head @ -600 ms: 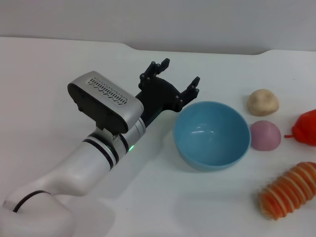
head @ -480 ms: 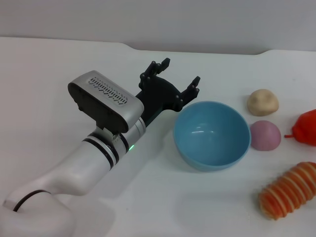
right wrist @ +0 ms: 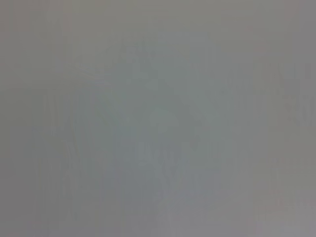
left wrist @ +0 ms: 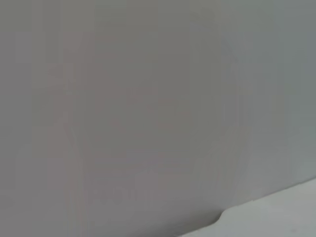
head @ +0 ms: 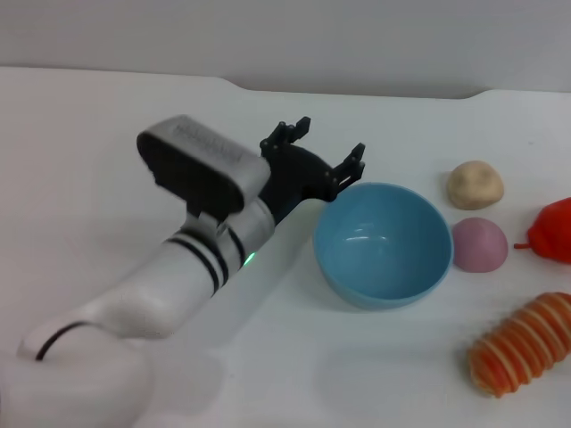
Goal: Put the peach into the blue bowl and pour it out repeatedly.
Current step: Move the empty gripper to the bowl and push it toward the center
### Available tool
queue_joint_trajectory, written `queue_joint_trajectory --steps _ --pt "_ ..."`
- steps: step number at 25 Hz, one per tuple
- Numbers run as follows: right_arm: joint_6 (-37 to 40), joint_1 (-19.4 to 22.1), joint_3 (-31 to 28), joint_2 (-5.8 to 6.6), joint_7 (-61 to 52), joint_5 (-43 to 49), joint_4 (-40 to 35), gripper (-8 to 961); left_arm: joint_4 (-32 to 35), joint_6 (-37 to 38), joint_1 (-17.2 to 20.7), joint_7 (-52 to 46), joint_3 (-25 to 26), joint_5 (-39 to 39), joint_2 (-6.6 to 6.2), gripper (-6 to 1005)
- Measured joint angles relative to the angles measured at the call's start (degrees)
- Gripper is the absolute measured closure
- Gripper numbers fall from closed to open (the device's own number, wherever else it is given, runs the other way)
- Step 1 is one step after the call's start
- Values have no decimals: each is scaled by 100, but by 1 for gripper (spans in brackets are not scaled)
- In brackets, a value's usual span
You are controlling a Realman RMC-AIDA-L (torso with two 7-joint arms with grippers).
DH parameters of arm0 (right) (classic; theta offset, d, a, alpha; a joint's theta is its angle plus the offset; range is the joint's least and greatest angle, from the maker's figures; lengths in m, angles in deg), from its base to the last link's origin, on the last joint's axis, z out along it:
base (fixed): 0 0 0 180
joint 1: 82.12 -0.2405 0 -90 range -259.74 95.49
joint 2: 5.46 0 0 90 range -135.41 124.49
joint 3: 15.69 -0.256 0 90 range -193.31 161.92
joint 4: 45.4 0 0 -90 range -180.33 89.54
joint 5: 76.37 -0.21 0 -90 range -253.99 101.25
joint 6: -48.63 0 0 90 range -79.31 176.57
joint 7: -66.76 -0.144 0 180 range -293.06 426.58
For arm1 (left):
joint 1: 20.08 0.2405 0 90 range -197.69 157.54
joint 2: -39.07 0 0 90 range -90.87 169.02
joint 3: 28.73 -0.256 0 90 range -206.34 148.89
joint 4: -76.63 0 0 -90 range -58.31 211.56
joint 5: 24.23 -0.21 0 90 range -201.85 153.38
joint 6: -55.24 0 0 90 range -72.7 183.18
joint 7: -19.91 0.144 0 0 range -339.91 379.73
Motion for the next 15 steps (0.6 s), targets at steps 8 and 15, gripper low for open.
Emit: queue_joint_trajectory --steps 8,15 --pt "-3 -44 0 9 -7 12 4 202 1834 3543 188 171 2330 -679 -317 188" --pt "-11 11 0 9 -10 11 19 202 2277 6917 -125 1135 4550 -915 -55 188"
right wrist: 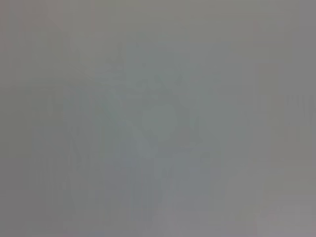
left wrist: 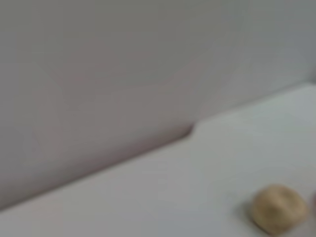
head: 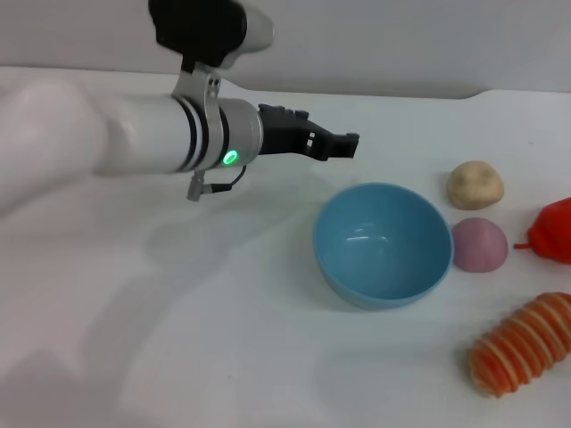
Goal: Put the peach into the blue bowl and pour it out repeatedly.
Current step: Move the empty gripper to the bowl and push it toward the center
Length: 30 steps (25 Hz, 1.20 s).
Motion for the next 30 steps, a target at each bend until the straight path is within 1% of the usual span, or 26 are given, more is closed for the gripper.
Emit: queue_joint_trajectory --steps 2,5,7,10,12,14,17,24,26,27,30 --pt "-5 2 -2 0 -1 -10 1 202 -15 628 -213 41 281 21 -8 188" --pt "-16 6 -8 0 -2 -35 1 202 -108 1142 -409 35 403 -12 -12 189" --pt "-15 6 -9 0 -1 -36 -1 202 -177 1290 -492 35 404 -4 -6 189" --pt "-31 -5 -9 -2 -2 -39 -9 202 -384 1232 -580 34 349 33 35 189" --pt "-33 -16 -9 -7 -2 -40 -16 202 -754 1078 -694 35 224 67 54 189" --pt "-33 -31 -9 -9 -2 -42 -14 201 -1230 877 -897 35 31 189 56 189" --pt "-36 -43 -9 -9 -2 -44 -11 201 -1671 596 -1046 52 -154 380 58 189" --pt "-38 -21 -8 -9 -2 -45 -4 201 -1901 451 -1098 95 -227 478 70 189" --pt "-38 -20 -8 -9 -2 -45 0 201 -2001 435 -1167 98 -319 554 76 189" --pt "-38 -20 -8 -10 -2 -45 1 201 -2045 392 -1243 96 -461 632 76 189" --pt "-38 -20 -8 -10 -2 -45 -2 202 -2085 307 -1288 83 -586 663 85 189"
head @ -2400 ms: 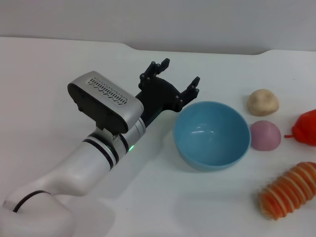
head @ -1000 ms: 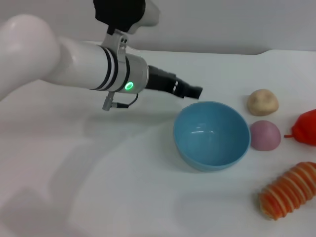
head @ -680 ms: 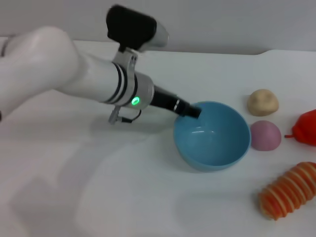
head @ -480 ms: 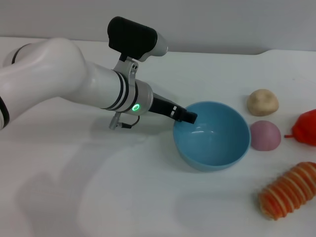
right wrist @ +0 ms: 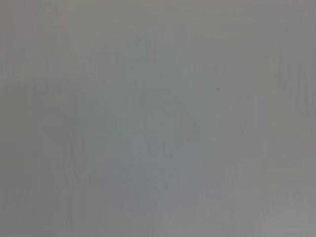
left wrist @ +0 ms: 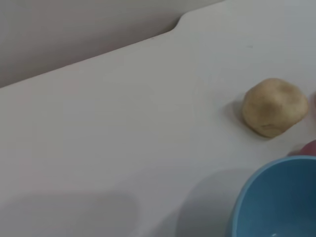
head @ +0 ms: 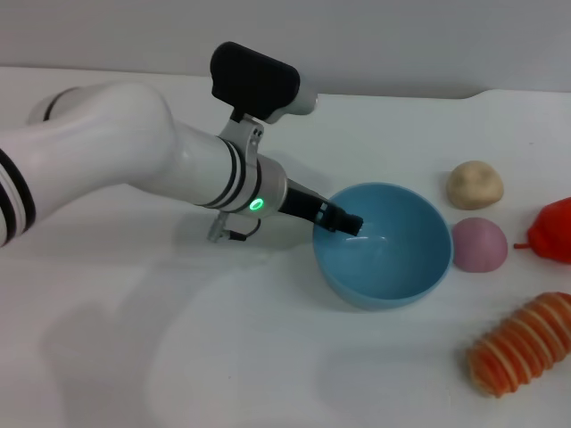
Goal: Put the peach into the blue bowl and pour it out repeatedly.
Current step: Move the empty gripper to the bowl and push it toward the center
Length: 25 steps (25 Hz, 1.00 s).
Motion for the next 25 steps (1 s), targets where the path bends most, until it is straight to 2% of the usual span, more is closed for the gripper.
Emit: queue_joint_trajectory --steps 9,15,25 --pt "0 26 0 0 0 0 9 202 -132 -116 -66 26 -369 283 9 189" --pt "1 21 0 0 0 21 7 202 -104 -184 -82 29 -371 286 2 368" --pt "1 30 -1 0 0 6 9 201 -115 -242 -95 19 -376 288 4 822"
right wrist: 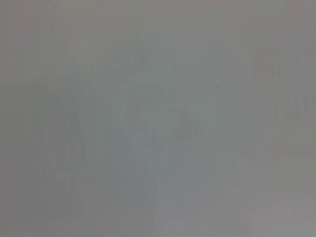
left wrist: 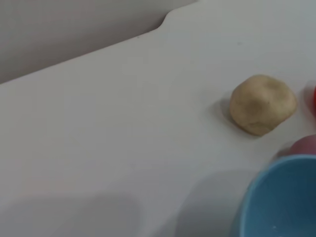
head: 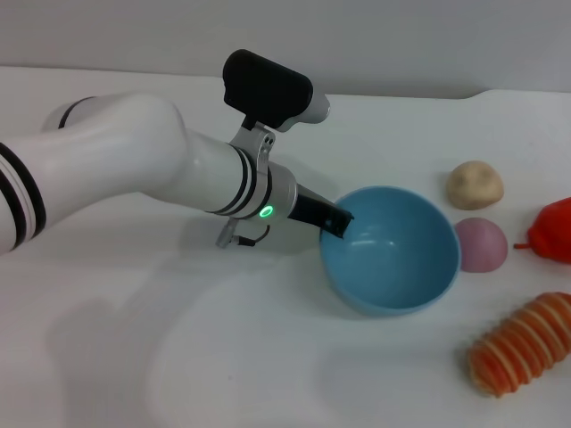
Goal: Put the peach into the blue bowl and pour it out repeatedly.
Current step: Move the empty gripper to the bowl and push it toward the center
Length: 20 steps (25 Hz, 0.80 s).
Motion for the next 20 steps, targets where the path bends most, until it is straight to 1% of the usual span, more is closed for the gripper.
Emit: queue_joint_trajectory --steps 3,6,8,10,12,13,15,16,18,20 --pt "0 -6 0 0 0 -2 0 202 30 -17 -40 13 15 -25 -11 867" --pt "-92 -33 0 4 -17 -4 6 203 77 -5 -179 25 105 -219 -35 911" --pt "-298 -97 12 12 -104 -2 7 204 80 131 -301 30 351 -451 -44 941" --pt "-578 -199 53 23 -239 35 -6 205 80 376 -451 29 732 -730 -49 970" --pt "-772 -337 77 52 -298 136 -31 206 80 489 -543 10 920 -941 -49 1000" --pt "-847 -465 79 92 -380 322 -82 207 81 542 -610 -12 1045 -1093 -49 1000" --pt "-882 -510 81 112 -525 461 -161 208 29 612 -731 -46 1319 -1380 -43 1000" --pt "-935 -554 82 138 -762 661 -290 208 -2 647 -763 -48 1423 -1443 -42 1001" --pt "-1228 -586 89 176 -1596 1259 -809 209 -64 753 -802 -49 1668 -1510 -47 1001" --pt "-1568 -575 88 178 -2742 2106 -1612 210 -75 767 -785 -50 1749 -1522 -49 1001"
